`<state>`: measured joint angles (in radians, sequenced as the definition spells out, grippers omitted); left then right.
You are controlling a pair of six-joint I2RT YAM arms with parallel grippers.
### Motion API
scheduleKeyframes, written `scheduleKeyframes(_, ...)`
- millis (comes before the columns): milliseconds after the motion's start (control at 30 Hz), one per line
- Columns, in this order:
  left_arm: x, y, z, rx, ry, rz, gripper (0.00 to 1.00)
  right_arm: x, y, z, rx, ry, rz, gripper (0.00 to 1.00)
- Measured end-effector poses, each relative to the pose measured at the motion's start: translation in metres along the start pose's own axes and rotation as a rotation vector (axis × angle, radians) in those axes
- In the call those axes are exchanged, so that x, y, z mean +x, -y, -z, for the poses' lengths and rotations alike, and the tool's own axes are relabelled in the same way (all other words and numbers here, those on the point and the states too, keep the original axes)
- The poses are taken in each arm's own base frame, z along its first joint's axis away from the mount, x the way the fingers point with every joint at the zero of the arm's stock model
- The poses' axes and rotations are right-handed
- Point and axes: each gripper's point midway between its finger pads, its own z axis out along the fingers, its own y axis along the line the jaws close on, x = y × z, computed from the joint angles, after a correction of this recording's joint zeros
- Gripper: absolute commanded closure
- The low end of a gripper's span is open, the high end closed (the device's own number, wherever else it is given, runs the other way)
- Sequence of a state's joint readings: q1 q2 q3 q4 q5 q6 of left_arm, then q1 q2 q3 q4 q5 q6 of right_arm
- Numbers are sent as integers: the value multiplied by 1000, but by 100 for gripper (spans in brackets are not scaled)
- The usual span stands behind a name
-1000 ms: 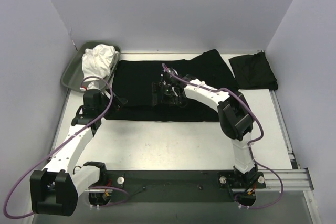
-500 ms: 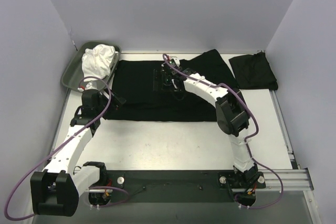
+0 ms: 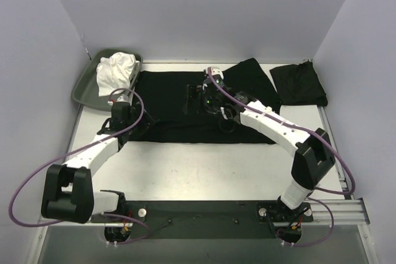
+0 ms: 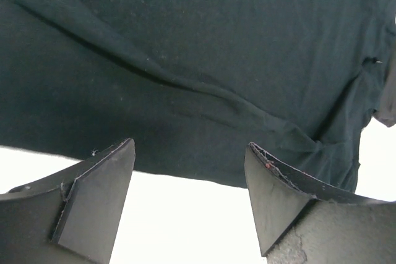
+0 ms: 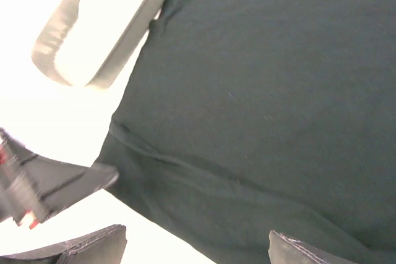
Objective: Fold and stack the t-shirts
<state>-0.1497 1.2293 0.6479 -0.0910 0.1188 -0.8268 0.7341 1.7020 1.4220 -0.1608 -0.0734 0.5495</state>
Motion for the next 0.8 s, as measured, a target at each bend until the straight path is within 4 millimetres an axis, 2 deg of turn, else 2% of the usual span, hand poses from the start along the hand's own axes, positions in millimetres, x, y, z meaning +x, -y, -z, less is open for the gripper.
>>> scheduleKeyframes(200,8,0,-31,-18,-44,18,21,30,18,17,16,-37,-8,0)
scheduleKeyframes(400,-5,13,-46,-2,-13,10,22,77,40,12,49,-118,-25,0)
scheduleKeyframes(533,-7,10,-56,-17,-5,11,23,109,54,10,78,-184,-34,0)
scheduleKeyframes(633,-4,5,-61,-32,-15,16,23,115,57,10,82,-195,-37,0)
scheduleKeyframes(800,-2,13,-59,-7,-18,22,24,108,52,13,63,-166,-39,0)
